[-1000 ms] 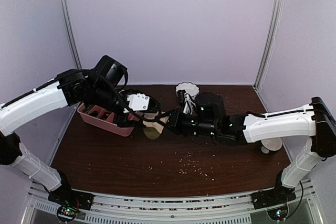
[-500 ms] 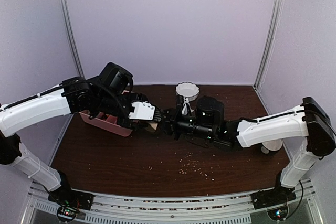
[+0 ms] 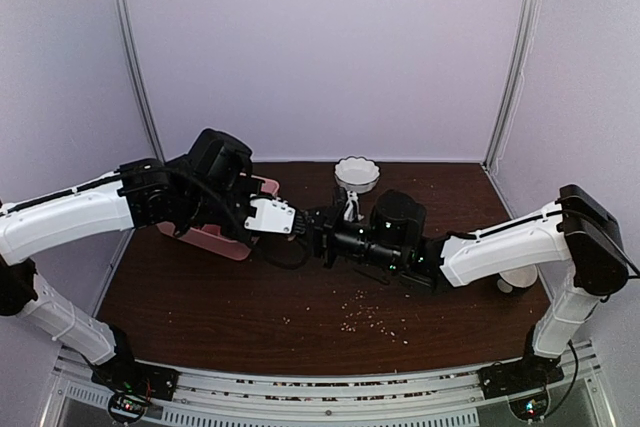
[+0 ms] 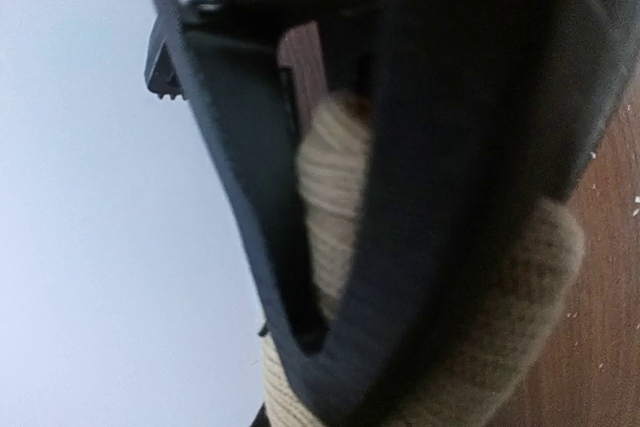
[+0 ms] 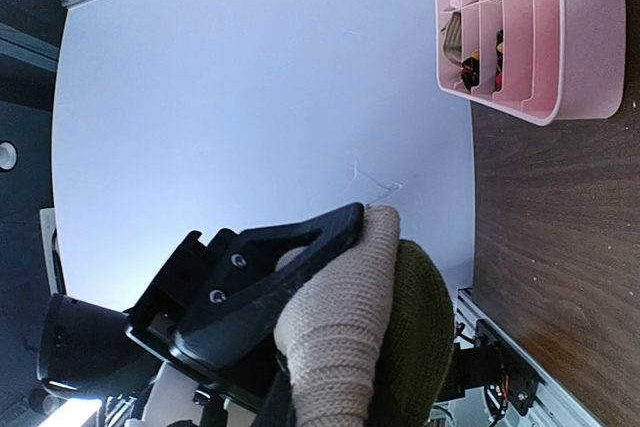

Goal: Roll the socks
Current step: Roll the sock.

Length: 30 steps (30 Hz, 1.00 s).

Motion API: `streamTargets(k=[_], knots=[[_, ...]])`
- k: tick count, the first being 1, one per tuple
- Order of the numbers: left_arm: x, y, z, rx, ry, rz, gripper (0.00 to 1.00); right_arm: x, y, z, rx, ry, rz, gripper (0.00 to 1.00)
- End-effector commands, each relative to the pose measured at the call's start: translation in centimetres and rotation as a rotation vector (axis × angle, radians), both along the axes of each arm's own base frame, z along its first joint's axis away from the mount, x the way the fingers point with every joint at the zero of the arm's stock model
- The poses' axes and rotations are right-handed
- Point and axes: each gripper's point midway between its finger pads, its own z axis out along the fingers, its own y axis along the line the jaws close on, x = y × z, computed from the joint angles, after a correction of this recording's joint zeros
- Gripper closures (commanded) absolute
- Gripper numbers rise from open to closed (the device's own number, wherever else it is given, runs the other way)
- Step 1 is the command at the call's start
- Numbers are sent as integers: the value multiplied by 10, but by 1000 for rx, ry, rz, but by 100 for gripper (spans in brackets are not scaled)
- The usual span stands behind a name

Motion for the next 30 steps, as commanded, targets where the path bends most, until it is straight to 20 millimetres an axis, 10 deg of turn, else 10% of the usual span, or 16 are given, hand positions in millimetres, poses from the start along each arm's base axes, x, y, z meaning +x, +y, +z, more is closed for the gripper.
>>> streamTargets(k=[1, 12, 18, 30], knots=[[12, 2, 32, -58, -79, 51, 92, -11, 1, 5, 29, 6, 38, 92], [-61, 0, 3, -76, 693, -27, 100, -6, -53, 13, -462, -591, -61, 21], [-84, -6, 6, -115, 1131, -24, 100, -24, -78, 23, -724, -975, -105, 13], [-108, -12, 10, -88, 1420, -99, 100, -40, -42, 26, -810, -1170, -4, 0]])
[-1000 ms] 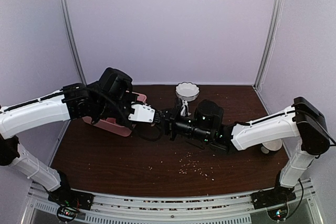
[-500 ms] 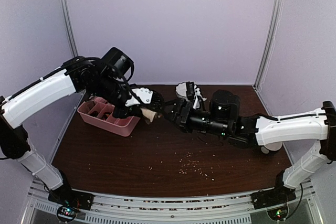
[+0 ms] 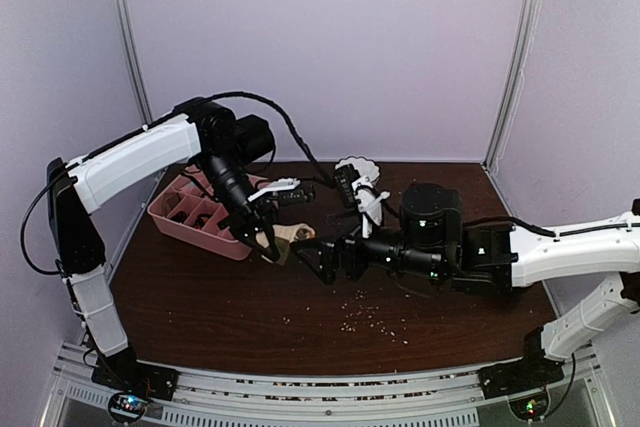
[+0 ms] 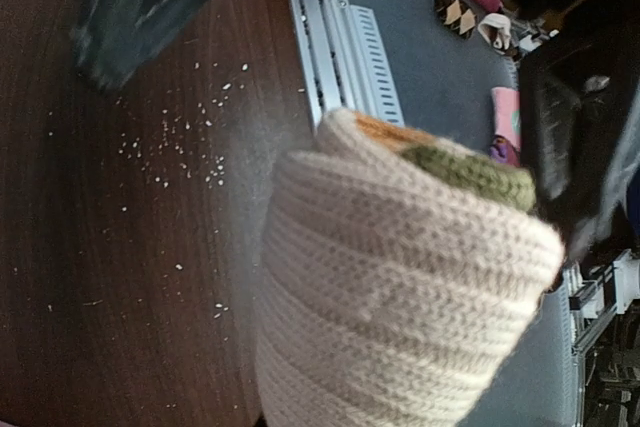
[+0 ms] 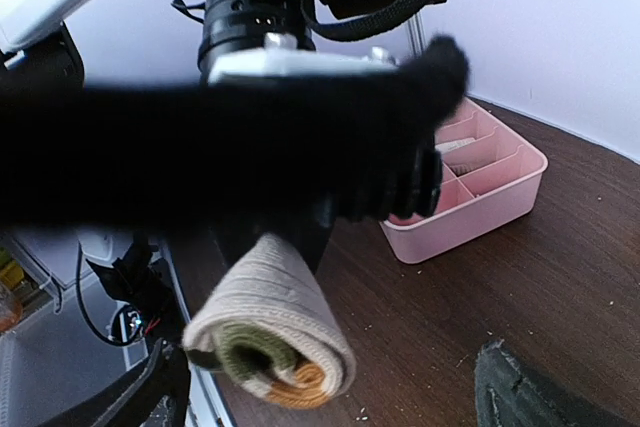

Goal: Roll the socks
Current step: Roll the sock.

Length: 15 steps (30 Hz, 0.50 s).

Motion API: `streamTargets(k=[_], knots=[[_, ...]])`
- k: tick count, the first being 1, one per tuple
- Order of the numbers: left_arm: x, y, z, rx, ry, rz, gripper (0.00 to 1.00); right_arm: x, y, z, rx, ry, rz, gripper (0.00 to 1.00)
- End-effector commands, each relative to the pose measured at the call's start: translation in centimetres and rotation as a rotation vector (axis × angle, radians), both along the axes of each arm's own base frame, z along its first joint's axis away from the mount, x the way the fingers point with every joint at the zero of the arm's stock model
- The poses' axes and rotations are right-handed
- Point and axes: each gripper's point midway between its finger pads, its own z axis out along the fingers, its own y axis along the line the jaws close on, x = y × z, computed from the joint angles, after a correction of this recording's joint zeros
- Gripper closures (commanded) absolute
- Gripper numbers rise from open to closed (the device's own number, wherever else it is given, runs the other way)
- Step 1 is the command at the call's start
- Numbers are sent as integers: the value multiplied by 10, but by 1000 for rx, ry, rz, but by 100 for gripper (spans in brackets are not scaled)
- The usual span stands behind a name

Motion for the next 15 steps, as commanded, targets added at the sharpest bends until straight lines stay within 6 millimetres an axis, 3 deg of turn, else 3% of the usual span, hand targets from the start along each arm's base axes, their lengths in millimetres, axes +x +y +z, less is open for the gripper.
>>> streamTargets(k=[1, 8, 15], knots=[[-19, 1, 23, -63, 109, -37, 100, 6, 13, 3, -66, -61, 5, 1], [-14, 2, 10, -27, 90, -24, 100, -11, 43, -1, -35, -4, 153, 6], [-1, 3, -5, 24, 26, 18, 100, -24, 43, -2, -6, 69, 259, 2]])
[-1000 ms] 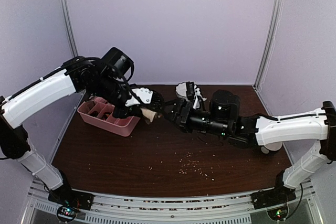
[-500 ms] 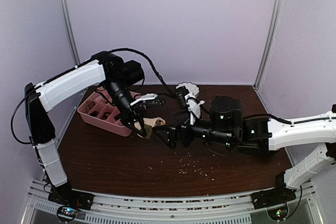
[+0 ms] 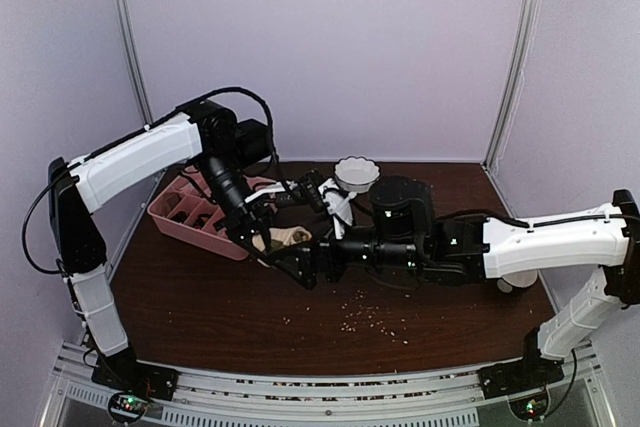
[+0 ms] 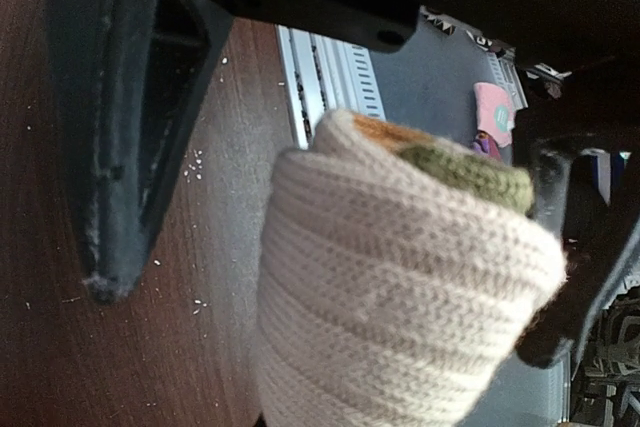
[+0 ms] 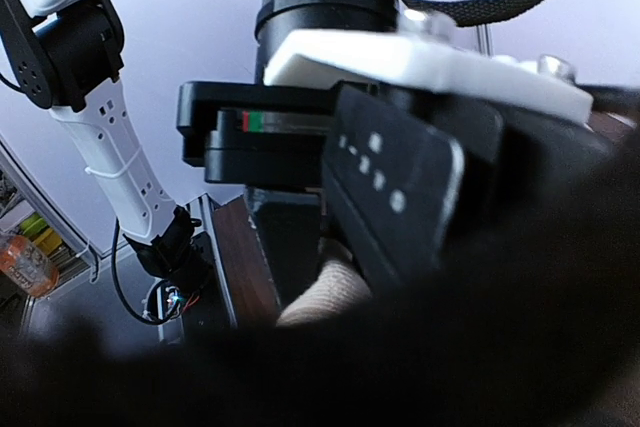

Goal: Roll the socks
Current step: Roll the sock.

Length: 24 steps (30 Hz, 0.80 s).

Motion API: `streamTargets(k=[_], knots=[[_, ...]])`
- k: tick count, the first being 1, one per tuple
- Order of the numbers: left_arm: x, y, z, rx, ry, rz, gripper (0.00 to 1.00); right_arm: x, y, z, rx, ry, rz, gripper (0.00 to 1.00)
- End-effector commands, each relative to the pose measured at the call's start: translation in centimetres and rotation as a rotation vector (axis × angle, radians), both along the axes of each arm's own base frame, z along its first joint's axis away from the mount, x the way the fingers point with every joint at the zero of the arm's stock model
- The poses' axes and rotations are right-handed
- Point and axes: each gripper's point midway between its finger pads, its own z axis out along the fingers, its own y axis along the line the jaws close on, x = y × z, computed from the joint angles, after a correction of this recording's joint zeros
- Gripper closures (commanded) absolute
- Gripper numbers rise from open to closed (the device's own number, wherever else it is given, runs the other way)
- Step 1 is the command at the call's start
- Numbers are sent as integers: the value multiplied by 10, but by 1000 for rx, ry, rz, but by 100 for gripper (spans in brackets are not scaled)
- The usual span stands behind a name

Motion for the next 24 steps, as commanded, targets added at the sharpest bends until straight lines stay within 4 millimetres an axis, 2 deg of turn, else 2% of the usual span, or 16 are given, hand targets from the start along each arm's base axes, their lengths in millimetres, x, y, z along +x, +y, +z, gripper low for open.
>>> streamTargets(k=[1, 5, 7, 10, 13, 14, 15, 16, 18, 19, 20, 21, 22, 24], knots=[[14, -2, -10, 24, -59, 44, 100, -11, -1, 9, 37, 52, 74, 1], [23, -4, -13, 36, -98, 77, 100, -1, -9, 22, 112, 69, -6, 0], [22, -6, -10, 23, -89, 72, 100, 9, -7, 13, 68, 91, -56, 1], [15, -5, -6, 11, -63, 47, 100, 15, -1, -5, 10, 106, -81, 8], [7, -3, 0, -7, -35, 19, 100, 21, 1, -13, -18, 114, -107, 21], [4, -3, 1, -13, -22, 11, 100, 22, 0, -15, -29, 110, -115, 27], [2, -2, 3, -18, -13, 1, 100, 22, -1, -15, -29, 105, -118, 37], [-1, -1, 4, -23, -5, -10, 100, 23, -3, -13, -21, 99, -122, 49], [-6, 2, 7, -31, 11, -26, 99, 25, -8, -8, 2, 81, -137, 81], [-8, 2, 9, -38, 15, -35, 97, 25, -11, -4, 18, 71, -148, 92], [-10, 3, 11, -45, 19, -39, 92, 26, -15, 0, 38, 60, -158, 100], [-12, 3, 13, -53, 22, -40, 88, 26, -18, 3, 57, 52, -165, 100], [-13, 3, 16, -66, 25, -40, 77, 27, -20, 7, 79, 44, -172, 100], [-17, 2, 25, -100, 31, -41, 33, 27, -23, 14, 121, 34, -176, 100]])
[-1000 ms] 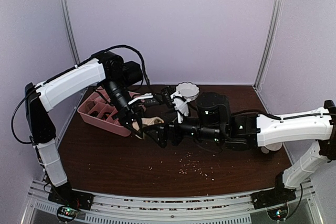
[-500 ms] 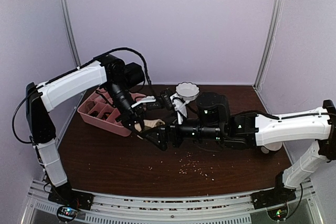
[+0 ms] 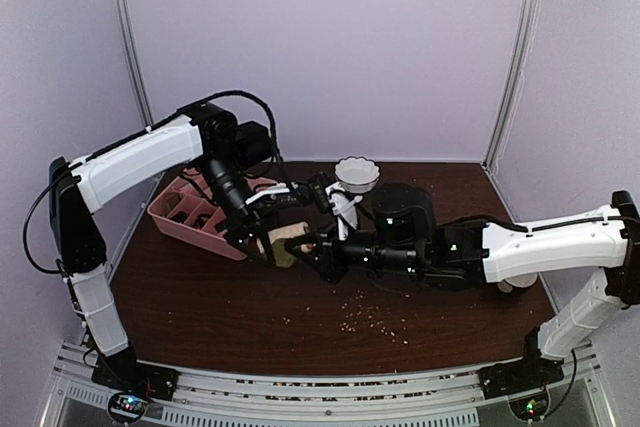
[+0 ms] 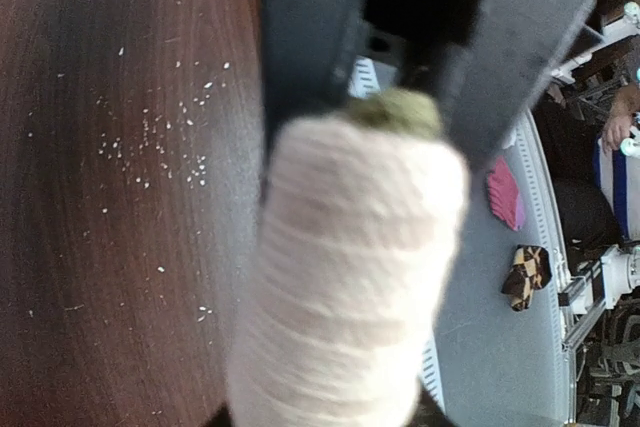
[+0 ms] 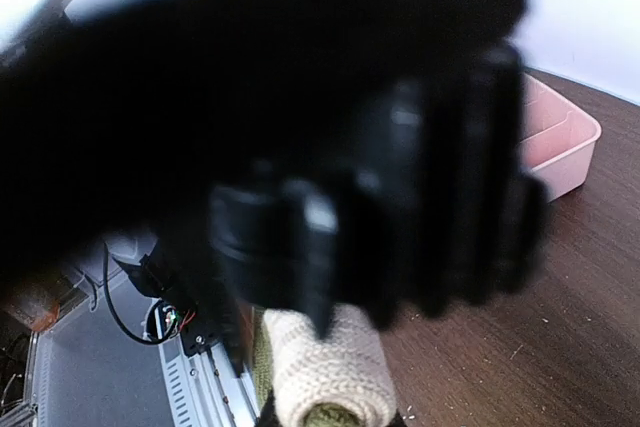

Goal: Roll the socks
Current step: Roll the sock, then pass from the right arm to the left

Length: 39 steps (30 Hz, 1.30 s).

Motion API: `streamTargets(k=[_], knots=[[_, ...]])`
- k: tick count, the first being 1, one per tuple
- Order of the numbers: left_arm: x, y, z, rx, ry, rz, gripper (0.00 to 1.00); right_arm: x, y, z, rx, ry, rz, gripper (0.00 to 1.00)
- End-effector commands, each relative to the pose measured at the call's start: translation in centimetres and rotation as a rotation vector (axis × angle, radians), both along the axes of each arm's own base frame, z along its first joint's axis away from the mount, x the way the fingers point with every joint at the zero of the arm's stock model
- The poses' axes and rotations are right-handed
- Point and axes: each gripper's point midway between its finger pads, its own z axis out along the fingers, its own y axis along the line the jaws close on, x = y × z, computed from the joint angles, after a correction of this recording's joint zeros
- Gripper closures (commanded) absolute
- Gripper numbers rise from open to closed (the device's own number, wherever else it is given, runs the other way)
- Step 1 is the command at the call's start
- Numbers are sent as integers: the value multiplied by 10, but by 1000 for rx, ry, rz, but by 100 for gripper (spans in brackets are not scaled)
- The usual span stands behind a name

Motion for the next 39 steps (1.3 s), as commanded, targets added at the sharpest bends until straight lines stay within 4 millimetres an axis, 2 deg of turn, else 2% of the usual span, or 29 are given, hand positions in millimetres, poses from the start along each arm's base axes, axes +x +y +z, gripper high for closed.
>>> streamTargets(k=[1, 2, 5, 8, 12, 14, 15, 18, 19, 20, 22, 23, 24, 29, 33, 39], knots=[[-20, 1, 36, -114, 45, -31, 7, 14, -16, 31, 125, -60, -96, 100], [-21, 0, 41, -137, 55, -25, 3, 15, -17, 36, 158, -63, -100, 100], [-9, -2, 63, -228, 105, 42, 2, 14, -21, 48, 293, -60, -117, 100], [16, 7, 88, -342, 136, 144, 2, 10, -26, 64, 455, -72, -126, 100], [54, 22, 111, -411, 127, 314, 2, 9, -17, 78, 563, -68, -114, 100], [68, 30, 125, -407, 53, 384, 2, 8, -12, 86, 619, -65, -101, 100], [73, 33, 131, -400, 12, 407, 2, 8, -10, 90, 643, -63, -96, 100], [66, 43, 175, -480, -134, 421, 2, 8, -5, 98, 684, -55, -80, 100], [66, 45, 183, -507, -175, 426, 2, 7, -5, 101, 702, -57, -74, 100], [67, 47, 175, -496, -192, 449, 2, 7, -4, 103, 715, -59, -71, 100], [71, 50, 137, -484, -224, 454, 2, 9, -2, 104, 731, -54, -69, 100], [72, 51, 123, -485, -186, 473, 2, 10, -1, 105, 741, -55, -67, 100], [70, 51, 122, -522, -129, 462, 2, 10, 0, 105, 746, -55, -63, 100], [63, 48, 148, -630, -138, 460, 2, 13, 10, 108, 760, -62, -53, 100], [59, 43, 152, -645, -81, 534, 2, 10, 20, 115, 780, -74, -14, 100], [48, 36, 160, -690, 83, 526, 2, 15, 29, 108, 763, -56, -23, 100]])
